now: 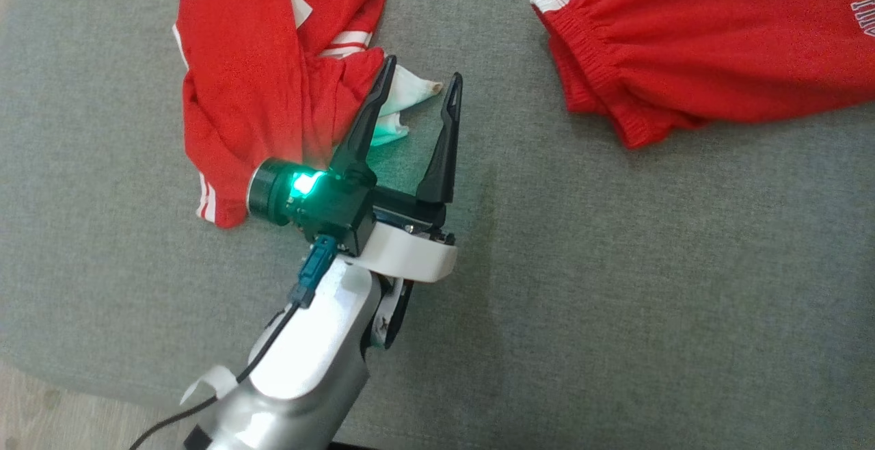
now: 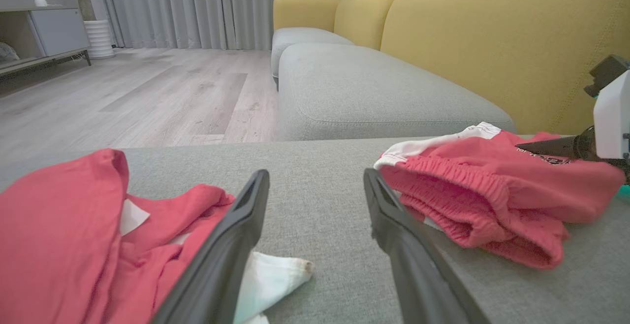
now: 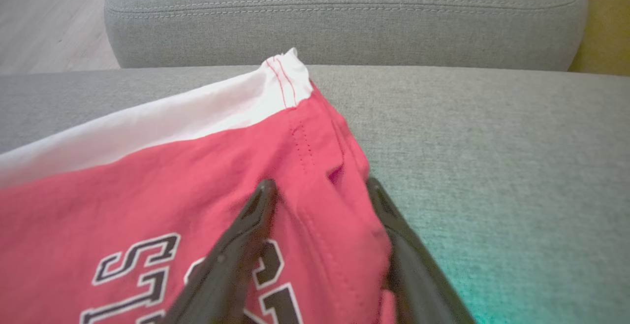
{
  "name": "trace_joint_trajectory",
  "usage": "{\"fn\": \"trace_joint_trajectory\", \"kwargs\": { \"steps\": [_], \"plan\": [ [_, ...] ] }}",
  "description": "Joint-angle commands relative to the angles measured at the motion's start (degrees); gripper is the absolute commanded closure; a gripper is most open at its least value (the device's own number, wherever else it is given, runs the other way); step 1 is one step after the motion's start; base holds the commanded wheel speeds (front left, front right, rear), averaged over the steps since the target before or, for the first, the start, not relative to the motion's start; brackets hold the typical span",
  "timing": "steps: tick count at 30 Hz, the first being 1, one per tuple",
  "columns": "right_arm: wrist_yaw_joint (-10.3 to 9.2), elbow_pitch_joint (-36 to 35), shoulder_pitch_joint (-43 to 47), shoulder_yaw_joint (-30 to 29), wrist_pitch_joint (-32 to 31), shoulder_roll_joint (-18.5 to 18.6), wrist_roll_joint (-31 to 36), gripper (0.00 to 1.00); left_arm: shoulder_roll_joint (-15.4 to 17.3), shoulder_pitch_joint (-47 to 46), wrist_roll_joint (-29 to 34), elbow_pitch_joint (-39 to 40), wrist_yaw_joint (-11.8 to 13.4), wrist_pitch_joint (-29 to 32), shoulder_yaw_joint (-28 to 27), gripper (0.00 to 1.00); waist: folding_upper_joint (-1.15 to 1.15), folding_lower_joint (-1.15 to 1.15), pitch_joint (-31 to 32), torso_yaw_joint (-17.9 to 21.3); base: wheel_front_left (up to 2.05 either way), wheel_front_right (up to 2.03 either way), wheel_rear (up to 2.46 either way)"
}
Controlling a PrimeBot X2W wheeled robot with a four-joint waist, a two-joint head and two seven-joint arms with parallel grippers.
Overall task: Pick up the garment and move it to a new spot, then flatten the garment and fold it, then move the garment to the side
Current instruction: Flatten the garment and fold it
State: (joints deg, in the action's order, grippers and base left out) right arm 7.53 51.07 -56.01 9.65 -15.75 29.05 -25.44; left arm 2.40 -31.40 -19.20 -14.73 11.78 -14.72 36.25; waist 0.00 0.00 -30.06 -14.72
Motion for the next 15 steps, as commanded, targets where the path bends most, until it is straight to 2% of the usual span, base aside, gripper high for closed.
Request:
{"fn": "trace_joint_trajectory", "kwargs": {
  "steps": [1,8,15],
  "plan": [
    [-0.04,-0.1,1.2,2.1,-1.0,0.6,-0.4,1.00,0.5,-1.1,-0.5,1.9,0.4,-0.3,-1.2,0.00,0.00,0.00,0.1,0.1,0.00,0.00,0.00],
    [-0.04,0.4,1.7,6.9,2.5,2.3,-4.6,1.00,0.5,-0.6,0.0,0.8,0.5,-0.3,-1.8,0.00,0.00,0.00,2.4,2.2,0.00,0.00,0.00],
    [-0.04,-1.4,6.0,9.9,8.0,4.3,-9.6,1.00,0.5,1.6,1.3,-0.1,-0.8,-0.3,-3.8,0.00,0.00,0.00,7.3,6.1,0.00,0.00,0.00]
  ]
}}
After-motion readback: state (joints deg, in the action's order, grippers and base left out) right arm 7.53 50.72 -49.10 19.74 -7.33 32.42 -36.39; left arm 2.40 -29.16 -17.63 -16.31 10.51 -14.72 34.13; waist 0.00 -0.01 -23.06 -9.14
